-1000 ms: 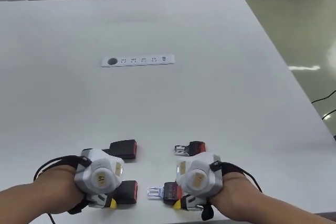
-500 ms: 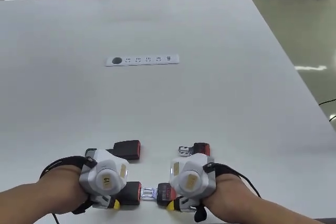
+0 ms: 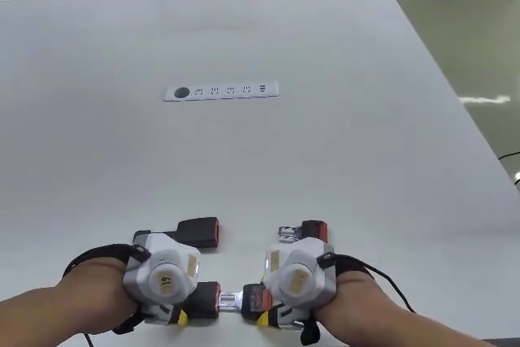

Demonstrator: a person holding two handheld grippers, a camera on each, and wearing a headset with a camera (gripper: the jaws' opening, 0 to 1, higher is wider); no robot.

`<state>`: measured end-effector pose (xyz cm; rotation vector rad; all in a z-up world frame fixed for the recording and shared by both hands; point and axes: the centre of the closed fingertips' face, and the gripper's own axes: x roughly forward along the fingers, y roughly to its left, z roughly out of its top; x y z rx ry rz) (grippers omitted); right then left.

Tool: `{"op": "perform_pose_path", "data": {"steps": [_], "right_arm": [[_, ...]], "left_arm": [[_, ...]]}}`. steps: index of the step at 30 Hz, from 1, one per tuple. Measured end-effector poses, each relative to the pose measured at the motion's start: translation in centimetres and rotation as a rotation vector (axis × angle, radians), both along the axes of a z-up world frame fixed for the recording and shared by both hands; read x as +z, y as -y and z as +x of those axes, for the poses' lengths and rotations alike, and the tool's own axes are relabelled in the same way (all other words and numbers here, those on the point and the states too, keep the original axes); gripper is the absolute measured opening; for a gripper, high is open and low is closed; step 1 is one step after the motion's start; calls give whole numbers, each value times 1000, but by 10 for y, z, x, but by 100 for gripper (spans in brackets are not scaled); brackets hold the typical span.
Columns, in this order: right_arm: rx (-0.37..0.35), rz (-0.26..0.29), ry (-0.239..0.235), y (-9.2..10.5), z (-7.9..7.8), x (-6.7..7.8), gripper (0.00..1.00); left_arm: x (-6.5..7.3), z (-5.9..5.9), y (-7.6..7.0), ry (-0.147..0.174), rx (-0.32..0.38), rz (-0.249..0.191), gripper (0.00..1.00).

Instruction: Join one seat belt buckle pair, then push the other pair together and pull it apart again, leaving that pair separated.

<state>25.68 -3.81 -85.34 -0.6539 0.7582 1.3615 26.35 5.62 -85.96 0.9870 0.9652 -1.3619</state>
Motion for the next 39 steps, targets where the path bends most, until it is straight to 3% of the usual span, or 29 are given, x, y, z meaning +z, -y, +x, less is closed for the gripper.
{"op": "perform_pose_path", "data": {"steps": [1, 3, 8, 18, 39], "right_arm": [[-6, 6, -17, -2, -2, 1, 33], [16, -2, 12, -5, -2, -1, 33], [-1, 21, -12, -11, -2, 0, 32], [5, 24, 3, -12, 1, -2, 31], [-15, 34, -10, -30, 3, -2, 29]], "left_arm": [[0, 0, 0, 1, -4, 1, 33], [0, 0, 0, -1, -2, 2, 33], [0, 0, 0, 0, 2, -1, 33], [0, 1, 0, -7, -1, -35, 33], [0, 2, 0, -8, -20, -24, 32]]}}
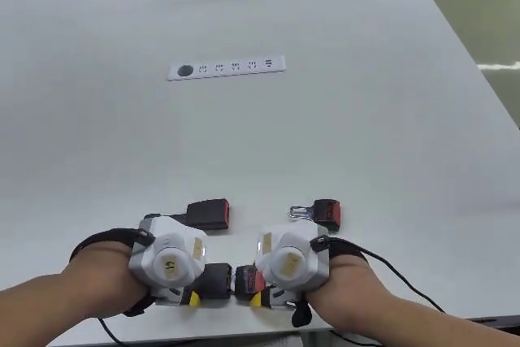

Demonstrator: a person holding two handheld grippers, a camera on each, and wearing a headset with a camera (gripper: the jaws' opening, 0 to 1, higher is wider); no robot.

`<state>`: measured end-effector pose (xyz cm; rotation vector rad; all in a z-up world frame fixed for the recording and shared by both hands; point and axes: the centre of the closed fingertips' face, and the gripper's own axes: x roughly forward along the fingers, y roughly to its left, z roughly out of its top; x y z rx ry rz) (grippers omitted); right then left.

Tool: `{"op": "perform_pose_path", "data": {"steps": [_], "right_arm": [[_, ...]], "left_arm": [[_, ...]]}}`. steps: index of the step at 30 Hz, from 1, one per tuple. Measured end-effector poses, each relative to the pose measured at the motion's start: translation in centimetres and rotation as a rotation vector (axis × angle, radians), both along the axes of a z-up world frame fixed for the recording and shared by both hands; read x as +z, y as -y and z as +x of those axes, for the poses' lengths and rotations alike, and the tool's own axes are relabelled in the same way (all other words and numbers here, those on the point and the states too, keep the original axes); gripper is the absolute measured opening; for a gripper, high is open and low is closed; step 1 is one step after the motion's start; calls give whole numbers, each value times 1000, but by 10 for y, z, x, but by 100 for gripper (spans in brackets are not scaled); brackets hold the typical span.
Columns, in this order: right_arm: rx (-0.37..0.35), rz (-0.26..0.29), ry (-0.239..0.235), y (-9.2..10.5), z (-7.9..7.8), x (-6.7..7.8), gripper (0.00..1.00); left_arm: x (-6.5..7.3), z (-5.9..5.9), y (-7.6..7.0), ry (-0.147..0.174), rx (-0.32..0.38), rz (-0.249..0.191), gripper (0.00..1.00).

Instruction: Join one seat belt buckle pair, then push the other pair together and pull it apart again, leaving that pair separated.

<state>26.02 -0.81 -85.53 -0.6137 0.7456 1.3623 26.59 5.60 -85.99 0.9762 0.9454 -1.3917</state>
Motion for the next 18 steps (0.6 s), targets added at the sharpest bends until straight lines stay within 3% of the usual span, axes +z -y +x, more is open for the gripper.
{"op": "perform_pose_path", "data": {"steps": [10, 13, 18], "right_arm": [[13, -6, 26, -1, 0, -1, 29], [21, -8, 34, 0, -1, -2, 29], [18, -2, 27, 1, 0, -1, 29]], "left_arm": [[-1, -1, -2, 5, -17, 2, 32], [0, 0, -4, -2, -16, -35, 32], [0, 1, -3, -8, -8, -43, 32]]}}
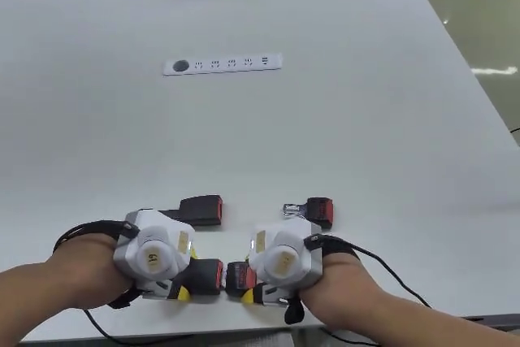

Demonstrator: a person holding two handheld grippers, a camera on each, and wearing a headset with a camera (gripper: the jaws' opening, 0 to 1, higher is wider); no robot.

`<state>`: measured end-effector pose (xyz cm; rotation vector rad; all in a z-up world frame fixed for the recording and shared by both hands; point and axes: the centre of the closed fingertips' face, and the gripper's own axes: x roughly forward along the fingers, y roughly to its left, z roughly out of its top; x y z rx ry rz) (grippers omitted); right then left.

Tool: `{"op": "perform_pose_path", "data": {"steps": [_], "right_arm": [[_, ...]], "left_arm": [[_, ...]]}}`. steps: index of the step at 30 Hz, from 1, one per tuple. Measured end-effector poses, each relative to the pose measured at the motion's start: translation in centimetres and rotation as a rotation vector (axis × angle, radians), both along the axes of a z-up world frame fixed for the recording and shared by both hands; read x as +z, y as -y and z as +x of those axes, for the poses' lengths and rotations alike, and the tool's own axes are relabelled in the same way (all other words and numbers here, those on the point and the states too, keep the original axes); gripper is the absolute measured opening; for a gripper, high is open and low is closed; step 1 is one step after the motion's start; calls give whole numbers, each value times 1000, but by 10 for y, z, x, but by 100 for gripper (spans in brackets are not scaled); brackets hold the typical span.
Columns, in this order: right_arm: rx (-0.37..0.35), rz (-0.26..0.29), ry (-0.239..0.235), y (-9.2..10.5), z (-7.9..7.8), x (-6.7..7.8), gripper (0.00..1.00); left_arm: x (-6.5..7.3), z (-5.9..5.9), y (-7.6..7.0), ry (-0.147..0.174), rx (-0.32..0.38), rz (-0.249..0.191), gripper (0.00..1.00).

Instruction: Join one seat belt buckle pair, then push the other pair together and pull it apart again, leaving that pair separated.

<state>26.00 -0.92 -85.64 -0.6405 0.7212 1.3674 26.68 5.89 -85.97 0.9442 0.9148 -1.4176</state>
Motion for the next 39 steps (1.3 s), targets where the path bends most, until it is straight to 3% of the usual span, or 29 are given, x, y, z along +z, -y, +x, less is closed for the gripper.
{"op": "perform_pose_path", "data": {"steps": [9, 12, 26, 29, 34, 38, 39], "right_arm": [[-15, 13, -20, 0, -2, 0, 31], [-20, 25, -57, -1, -1, 1, 31], [-14, 9, -29, -1, -2, 2, 33], [-17, 30, -34, -2, -2, 7, 34], [-20, 51, -36, 0, -1, 15, 33], [-43, 99, -41, -1, 2, 31, 32], [-38, 111, -19, -2, 5, 37, 32]], "left_arm": [[1, 0, 0, 2, 13, 2, 32], [1, 0, 0, 0, 21, 4, 33], [0, 0, -1, 8, 44, 31, 34], [0, 1, -5, 14, 45, 55, 34], [14, 3, -1, 31, 45, 31, 37], [32, 9, 3, 47, 53, -9, 42], [36, 13, 4, 55, 58, -23, 43]]}}
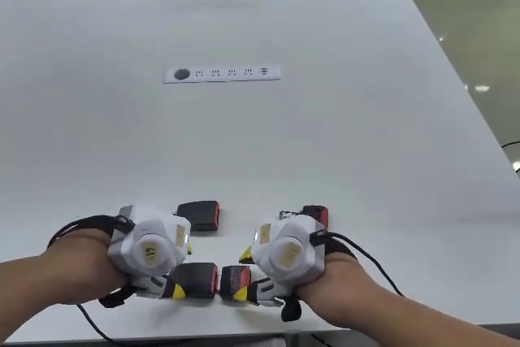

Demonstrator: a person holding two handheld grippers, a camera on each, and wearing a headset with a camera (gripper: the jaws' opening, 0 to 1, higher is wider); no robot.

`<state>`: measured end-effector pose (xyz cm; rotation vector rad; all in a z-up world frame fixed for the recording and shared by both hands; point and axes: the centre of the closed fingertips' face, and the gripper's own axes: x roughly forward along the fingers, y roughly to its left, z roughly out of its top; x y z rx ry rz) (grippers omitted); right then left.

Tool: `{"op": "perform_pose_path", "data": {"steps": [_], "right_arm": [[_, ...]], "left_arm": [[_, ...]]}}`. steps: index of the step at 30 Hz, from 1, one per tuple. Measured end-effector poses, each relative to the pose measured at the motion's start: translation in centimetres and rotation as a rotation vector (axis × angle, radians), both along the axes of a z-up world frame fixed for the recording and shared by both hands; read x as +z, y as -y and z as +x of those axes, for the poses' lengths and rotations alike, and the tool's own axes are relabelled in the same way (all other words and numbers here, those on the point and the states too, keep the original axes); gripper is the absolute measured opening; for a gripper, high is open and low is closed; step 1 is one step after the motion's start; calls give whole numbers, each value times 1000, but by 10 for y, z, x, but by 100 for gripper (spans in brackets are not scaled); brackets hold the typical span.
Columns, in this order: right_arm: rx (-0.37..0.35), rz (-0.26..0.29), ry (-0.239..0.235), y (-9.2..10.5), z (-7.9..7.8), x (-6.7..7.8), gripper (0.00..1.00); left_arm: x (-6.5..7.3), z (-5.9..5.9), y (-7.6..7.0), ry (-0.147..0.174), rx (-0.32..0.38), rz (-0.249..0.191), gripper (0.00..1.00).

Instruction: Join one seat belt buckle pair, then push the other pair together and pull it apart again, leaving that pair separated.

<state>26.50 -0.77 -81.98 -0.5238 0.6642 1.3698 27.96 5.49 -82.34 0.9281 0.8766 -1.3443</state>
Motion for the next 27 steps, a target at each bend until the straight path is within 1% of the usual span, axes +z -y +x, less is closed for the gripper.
{"op": "perform_pose_path", "data": {"steps": [1, 2, 4, 5, 8, 10, 11, 13, 16, 17, 21, 22, 24, 27], "right_arm": [[-2, 3, 13, 0, 2, 3, 33], [-12, 7, 14, 2, 5, 6, 34], [-24, 12, 33, 6, 13, 10, 34], [-29, 11, 38, 7, 15, 11, 34], [-51, -3, 51, 20, 30, 10, 35], [-62, -17, 60, 29, 39, 10, 35], [-63, -24, 65, 32, 42, 9, 35], [-65, -36, 81, 41, 50, 10, 36], [-76, -49, 92, 53, 61, 10, 36], [-82, -55, 98, 58, 66, 9, 36], [-96, -83, 107, 74, 78, 5, 36], [-111, -91, 106, 80, 82, 4, 36], [-128, -97, 107, 87, 87, 2, 37], [-144, -116, 113, 100, 91, -3, 39]], "left_arm": [[3, 4, 0, 14, 0, -10, 43], [7, 11, 0, 25, 22, -22, 43], [11, 22, -2, 35, 50, -35, 43], [12, 26, -2, 39, 54, -39, 43], [13, 38, -3, 47, 74, -37, 43], [14, 45, -1, 49, 94, -49, 43], [15, 51, 0, 47, 116, -62, 43], [15, 58, 0, 54, 127, -65, 44], [14, 67, 0, 64, 134, -64, 45], [13, 69, 0, 66, 137, -60, 46], [9, 76, -1, 68, 136, -36, 47], [9, 79, 0, 71, 134, -34, 47], [6, 85, 1, 70, 137, -33, 47], [1, 90, 2, 64, 132, -23, 48]]}}
